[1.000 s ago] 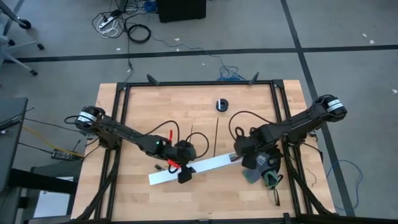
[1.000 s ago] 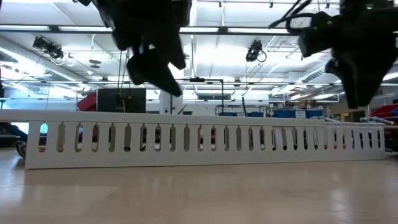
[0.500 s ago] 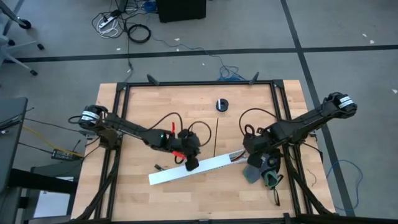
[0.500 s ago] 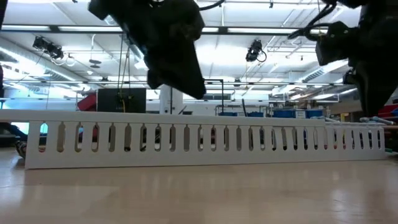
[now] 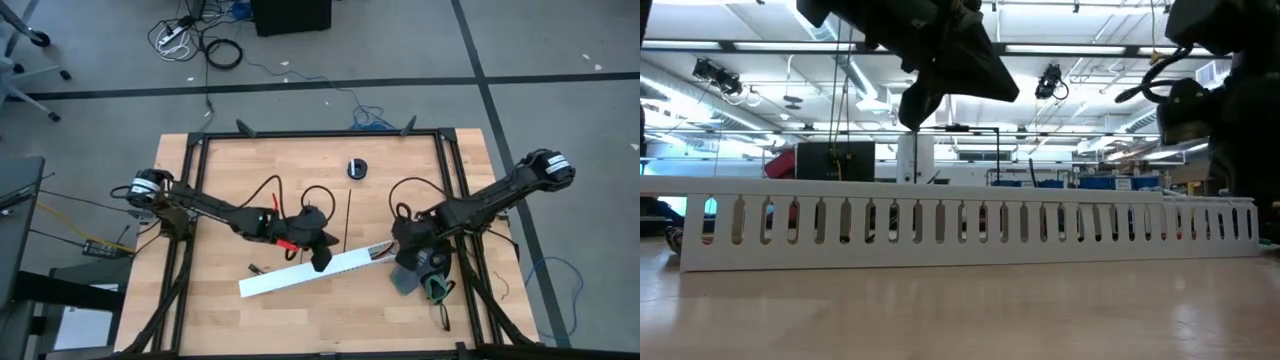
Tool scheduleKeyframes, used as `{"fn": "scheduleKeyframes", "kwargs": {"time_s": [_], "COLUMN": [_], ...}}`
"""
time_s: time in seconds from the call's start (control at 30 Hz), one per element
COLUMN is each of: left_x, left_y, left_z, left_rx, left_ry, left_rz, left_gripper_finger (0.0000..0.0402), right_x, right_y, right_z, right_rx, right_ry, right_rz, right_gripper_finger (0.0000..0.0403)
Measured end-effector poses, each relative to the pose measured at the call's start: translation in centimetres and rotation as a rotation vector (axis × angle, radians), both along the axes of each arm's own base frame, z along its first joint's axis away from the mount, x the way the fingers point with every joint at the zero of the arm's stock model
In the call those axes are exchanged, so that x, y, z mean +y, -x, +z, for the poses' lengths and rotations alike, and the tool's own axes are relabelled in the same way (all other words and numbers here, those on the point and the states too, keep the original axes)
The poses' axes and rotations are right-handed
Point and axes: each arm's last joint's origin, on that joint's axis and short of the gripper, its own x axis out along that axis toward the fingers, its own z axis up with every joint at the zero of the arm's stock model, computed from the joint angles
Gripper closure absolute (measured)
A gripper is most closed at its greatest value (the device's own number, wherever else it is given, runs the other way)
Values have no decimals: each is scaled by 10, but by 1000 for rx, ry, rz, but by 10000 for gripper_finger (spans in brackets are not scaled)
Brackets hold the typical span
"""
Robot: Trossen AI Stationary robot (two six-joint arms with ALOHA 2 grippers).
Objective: Ziptie cables
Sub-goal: Close the white cable duct
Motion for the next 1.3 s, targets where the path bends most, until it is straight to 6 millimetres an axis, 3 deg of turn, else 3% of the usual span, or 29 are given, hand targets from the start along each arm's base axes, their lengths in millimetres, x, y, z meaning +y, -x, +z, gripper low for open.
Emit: {"fn": "scheduleKeyframes", "kwargs": {"time_s": [0.3, 0.67, 1.03, 1.3], "left_x": [-25, -30, -33, -38], "left_y": [-5, -14, -14, -18], "left_z": [-28, -59, -65, -83], "left_rx": [45, 92, 112, 143], "left_ry": [26, -6, -75, -36], "left_rz": [3, -23, -70, -103], "left_gripper_finger": [401, 402, 401, 401], "right_x": [0, 2, 2, 2], "right_y": [2, -2, -2, -3], "right_z": [-22, -19, -20, -20], "right_rx": [-103, -144, -126, -120], "right_ry": [-101, -156, -184, -217], "right_rz": [-60, -121, -152, -207], "right_gripper_finger": [402, 403, 403, 403]}}
